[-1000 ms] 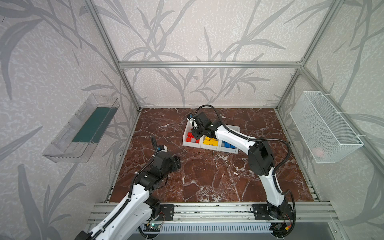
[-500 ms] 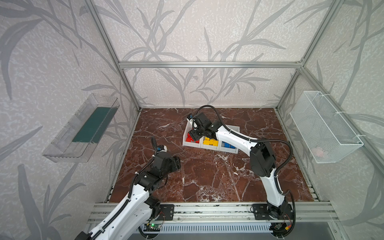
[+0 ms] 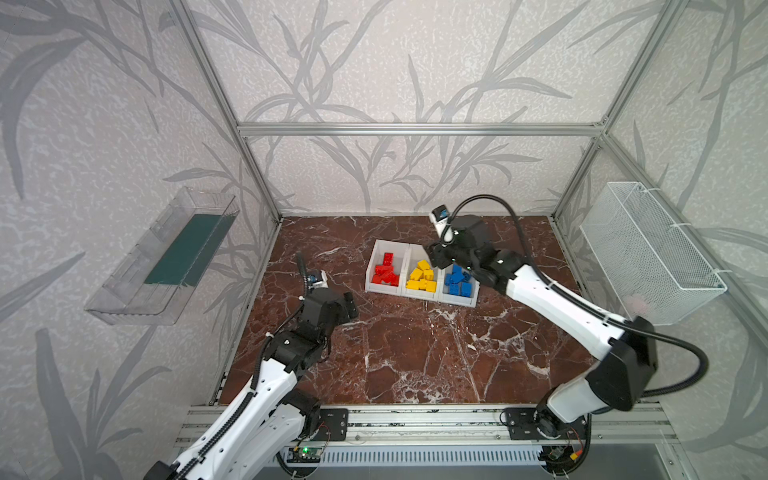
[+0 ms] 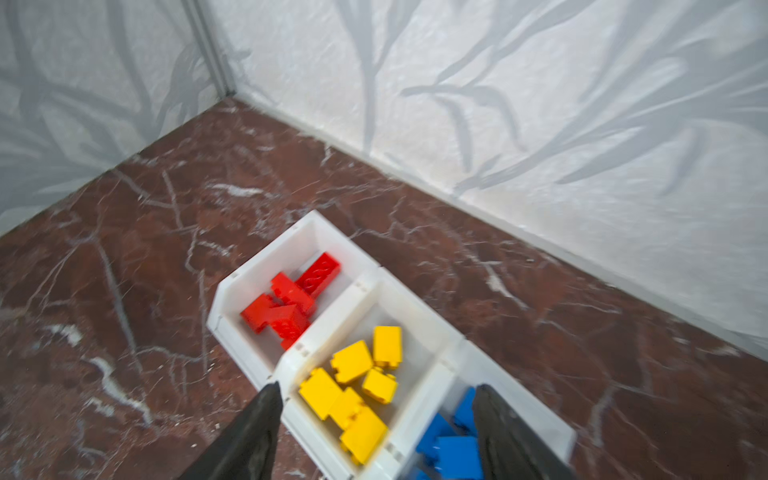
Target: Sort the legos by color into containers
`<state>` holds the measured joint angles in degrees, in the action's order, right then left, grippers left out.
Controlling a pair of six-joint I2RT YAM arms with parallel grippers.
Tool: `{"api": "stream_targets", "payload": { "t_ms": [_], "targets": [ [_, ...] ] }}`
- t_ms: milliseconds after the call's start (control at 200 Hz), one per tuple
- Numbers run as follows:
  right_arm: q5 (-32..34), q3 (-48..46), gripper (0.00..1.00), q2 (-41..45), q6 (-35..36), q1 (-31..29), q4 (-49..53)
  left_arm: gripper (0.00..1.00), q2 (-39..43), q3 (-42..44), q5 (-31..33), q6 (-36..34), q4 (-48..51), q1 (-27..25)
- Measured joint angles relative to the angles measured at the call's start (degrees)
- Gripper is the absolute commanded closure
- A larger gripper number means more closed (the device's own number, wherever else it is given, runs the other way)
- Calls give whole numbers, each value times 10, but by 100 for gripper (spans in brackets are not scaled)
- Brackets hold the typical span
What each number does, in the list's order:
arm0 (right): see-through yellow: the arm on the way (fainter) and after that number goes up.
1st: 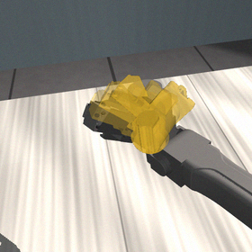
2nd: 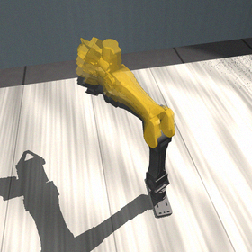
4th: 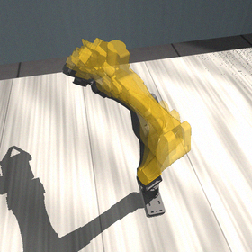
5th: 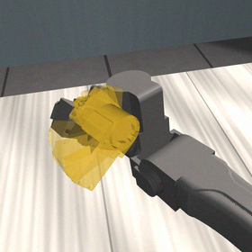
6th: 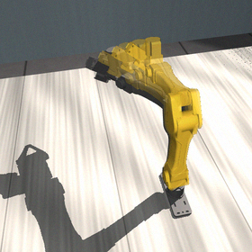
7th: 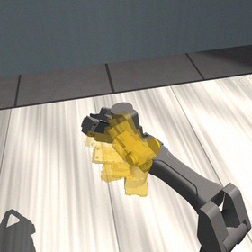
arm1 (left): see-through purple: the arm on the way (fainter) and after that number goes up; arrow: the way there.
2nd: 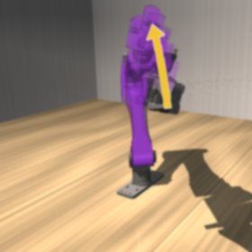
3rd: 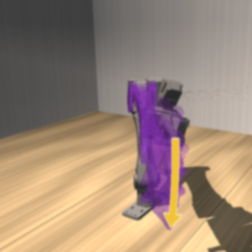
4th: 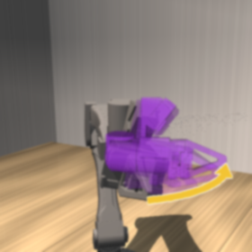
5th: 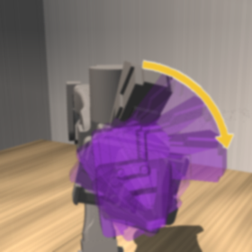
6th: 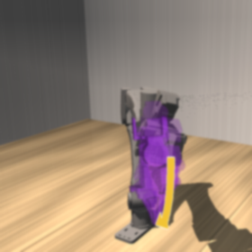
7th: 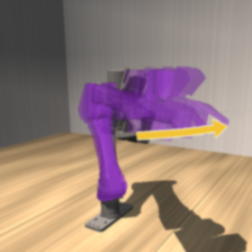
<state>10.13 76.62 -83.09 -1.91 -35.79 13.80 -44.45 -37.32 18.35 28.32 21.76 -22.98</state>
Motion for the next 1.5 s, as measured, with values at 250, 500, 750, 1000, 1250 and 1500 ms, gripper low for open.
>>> {"api": "stream_targets", "payload": {
  "t_ms": [250,500,750,1000,1250,1500],
  "targets": [
    [52,-156,24,256,-3,76,-2,3,0,-106,57,-105,-25,25],
    [104,-297,23,460,-52,80,88,1,91,-127,99,-170,-49,25],
    [153,-360,23,530,-80,80,122,1,162,-21,171,-216,-124,25],
    [189,-457,13,446,-43,83,7,1,80,222,214,-278,-318,26],
    [152,-549,1,231,2,176,-238,1,-170,262,205,-296,-524,81],
    [97,-529,1,7,16,261,-422,1,-432,150,140,-294,-665,154]
  ]
}}
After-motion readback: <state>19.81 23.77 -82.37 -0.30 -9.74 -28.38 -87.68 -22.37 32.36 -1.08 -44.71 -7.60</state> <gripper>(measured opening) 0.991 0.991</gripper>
